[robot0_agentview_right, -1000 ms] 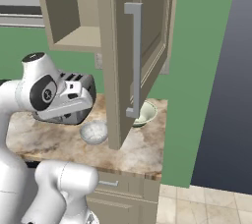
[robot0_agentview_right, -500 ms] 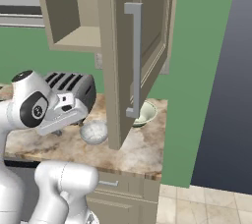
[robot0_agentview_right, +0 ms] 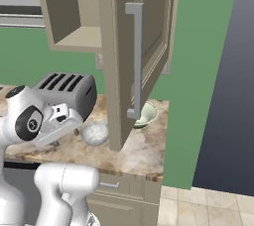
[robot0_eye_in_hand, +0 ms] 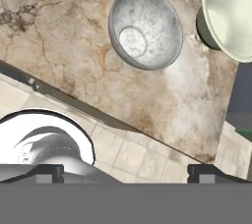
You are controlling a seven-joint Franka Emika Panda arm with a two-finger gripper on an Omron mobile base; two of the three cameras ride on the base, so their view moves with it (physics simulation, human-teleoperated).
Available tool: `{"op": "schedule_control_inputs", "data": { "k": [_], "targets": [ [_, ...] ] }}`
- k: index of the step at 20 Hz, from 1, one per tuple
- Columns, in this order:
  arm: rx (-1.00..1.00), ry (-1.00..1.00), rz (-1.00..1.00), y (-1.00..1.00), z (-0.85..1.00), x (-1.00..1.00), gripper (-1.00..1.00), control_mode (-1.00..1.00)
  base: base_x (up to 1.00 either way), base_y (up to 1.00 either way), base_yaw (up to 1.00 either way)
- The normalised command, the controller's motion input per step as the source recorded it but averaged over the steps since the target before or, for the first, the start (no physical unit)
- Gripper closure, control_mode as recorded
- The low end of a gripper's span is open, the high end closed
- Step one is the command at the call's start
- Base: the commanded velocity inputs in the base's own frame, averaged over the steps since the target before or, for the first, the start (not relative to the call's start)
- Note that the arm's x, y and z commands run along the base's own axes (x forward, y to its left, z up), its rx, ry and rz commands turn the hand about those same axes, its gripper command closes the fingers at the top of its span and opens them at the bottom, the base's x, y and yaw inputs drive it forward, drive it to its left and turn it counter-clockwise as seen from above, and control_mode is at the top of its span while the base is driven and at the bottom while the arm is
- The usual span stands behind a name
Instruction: Pick up the bowls on the counter and stack them on top of one another in the open cabinet. Place the smaller bowl on top of the larger bowl.
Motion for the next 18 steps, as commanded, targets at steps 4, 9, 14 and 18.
{"op": "schedule_control_inputs", "data": {
  "k": [4, 9, 14, 18],
  "targets": [
    [-0.03, 0.05, 0.02, 0.32, -0.13, 0.00, -1.00, -1.00, 0.00, 0.00, 0.00],
    [-0.03, 0.07, 0.00, 0.22, -0.10, 0.05, -1.00, -1.00, 0.00, 0.00, 0.00],
    [-0.01, 0.01, 0.00, 0.02, -0.17, 0.22, -1.00, -1.00, 0.00, 0.00, 0.00],
    [0.00, 0.00, 0.00, 0.00, -0.16, 0.30, -1.00, -1.00, 0.00, 0.00, 0.00]
  ]
}}
